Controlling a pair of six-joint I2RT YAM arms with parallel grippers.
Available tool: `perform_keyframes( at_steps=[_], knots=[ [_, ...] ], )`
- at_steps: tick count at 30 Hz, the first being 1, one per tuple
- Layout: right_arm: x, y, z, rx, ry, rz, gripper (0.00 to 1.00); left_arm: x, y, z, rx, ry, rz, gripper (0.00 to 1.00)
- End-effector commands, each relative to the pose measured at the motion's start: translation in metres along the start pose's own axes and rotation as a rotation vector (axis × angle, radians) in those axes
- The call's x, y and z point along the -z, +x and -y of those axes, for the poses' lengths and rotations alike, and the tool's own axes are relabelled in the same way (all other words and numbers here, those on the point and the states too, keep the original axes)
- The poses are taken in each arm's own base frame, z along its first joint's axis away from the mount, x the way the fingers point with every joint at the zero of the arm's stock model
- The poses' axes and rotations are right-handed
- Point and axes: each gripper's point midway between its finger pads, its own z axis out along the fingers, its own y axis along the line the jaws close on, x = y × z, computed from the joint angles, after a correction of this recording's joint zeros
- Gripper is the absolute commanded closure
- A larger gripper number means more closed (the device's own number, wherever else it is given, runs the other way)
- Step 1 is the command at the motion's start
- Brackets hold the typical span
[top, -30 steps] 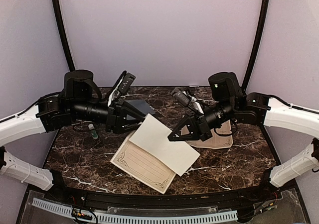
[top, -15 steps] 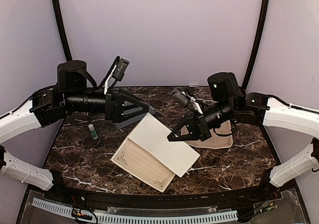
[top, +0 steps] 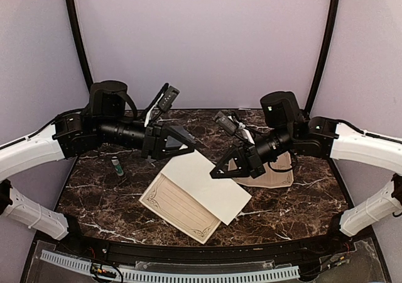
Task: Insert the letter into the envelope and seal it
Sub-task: Fold the letter.
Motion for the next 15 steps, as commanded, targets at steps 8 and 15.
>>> perform_keyframes(
  at_steps=[8,15],
  knots=[
    [0.000,-0.021,-0.011,0.056,-0.015,0.051,1.00,0.007,-0.002,0.017,-0.030,0.065,0.013,1.00],
    [-0.005,-0.034,-0.007,0.055,-0.020,0.076,0.70,0.007,-0.001,0.017,-0.029,0.070,0.018,1.00]
  ],
)
